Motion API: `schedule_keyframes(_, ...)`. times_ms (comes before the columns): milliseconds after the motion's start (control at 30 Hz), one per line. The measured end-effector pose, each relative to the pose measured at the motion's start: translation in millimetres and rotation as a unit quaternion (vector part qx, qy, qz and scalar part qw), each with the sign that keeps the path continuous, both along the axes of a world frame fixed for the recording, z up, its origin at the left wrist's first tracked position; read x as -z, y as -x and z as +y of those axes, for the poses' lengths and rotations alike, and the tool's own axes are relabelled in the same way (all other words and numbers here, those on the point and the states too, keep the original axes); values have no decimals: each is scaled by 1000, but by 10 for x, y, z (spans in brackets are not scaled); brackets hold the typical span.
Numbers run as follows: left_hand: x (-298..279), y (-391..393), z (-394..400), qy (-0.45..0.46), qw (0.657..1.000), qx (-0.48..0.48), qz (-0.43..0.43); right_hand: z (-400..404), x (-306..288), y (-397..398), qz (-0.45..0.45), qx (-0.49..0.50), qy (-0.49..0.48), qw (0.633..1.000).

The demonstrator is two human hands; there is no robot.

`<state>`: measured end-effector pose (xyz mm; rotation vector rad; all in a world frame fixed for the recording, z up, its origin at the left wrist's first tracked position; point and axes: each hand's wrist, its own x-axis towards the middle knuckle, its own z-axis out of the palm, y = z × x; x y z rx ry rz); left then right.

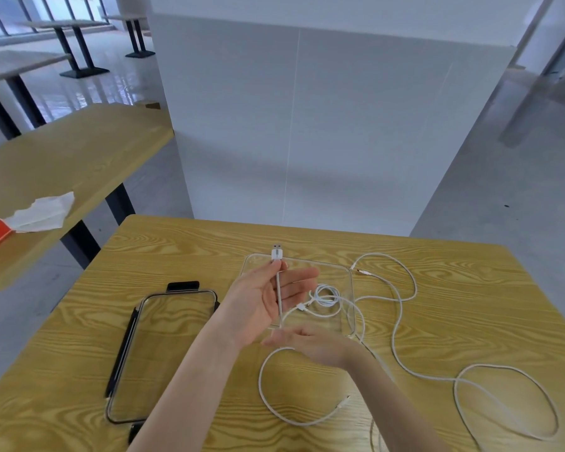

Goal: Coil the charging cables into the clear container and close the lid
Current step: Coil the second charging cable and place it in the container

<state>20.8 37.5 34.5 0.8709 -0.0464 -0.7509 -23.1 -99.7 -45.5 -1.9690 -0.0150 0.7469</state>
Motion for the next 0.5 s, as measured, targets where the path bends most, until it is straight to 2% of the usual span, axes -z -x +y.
schedule_keyframes(167,-44,6,15,-21,1000,-1,-21,-241,34,-162,-26,-33,98,994)
schedule_keyframes(300,9,46,20,-80,994,33,-63,-425,-44,-348,-103,-14,202,974)
schedule_keyframes(367,64,58,7,-136,985,33,-97,-481,-158,-436,-156,33,255,954)
schedule_keyframes(500,199,53,-64,-221,965,-6,-141,-481,-445,-469,-219,173,231,932)
